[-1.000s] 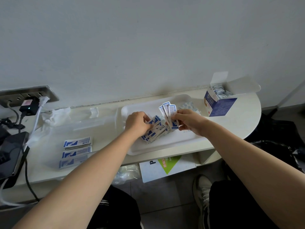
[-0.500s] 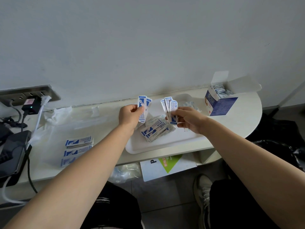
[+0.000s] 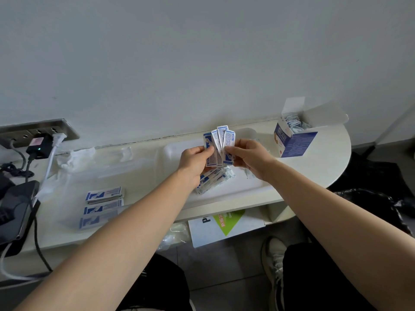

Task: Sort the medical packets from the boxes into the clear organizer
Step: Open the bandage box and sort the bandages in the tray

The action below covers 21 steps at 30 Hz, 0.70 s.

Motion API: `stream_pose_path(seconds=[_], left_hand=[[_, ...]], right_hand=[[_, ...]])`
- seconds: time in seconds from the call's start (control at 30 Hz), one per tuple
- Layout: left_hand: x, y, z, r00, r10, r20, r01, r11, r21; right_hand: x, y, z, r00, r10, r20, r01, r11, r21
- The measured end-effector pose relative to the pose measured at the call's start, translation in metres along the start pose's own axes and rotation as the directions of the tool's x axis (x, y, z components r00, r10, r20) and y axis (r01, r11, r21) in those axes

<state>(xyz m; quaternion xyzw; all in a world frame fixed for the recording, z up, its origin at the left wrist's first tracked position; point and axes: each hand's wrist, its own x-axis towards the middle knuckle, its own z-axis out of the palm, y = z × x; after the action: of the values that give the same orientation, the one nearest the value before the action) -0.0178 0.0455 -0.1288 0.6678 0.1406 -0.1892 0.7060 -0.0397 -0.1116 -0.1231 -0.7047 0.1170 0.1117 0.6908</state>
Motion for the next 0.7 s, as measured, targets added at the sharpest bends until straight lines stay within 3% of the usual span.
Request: stream_pose_path(seconds=[0.17,0.33,0.7], left_hand=[[-0.003,0.001,0.006,1.000,-0.013,0.018,0.013,1.000,-0.023],[-0.002,0.003,0.002,1.000,-0.014,-0.022,0.013,0.999,-0.042],[-0.007,0.001,0.008,0.999,-0.045,0.020,0.046,0.999,-0.026]], right_hand=[[-0.002,0.002,-0.006,1.000,-0.015,-0.021,0.012,0.992,-0.123],[0.001,0.003,-0.014,0.995,-0.002,-0.097,-0.002,0.999,-0.038],[-0.002,0.003,-0.014,0.999,-0.009,-0.051,0.005,0.997,-0.072]])
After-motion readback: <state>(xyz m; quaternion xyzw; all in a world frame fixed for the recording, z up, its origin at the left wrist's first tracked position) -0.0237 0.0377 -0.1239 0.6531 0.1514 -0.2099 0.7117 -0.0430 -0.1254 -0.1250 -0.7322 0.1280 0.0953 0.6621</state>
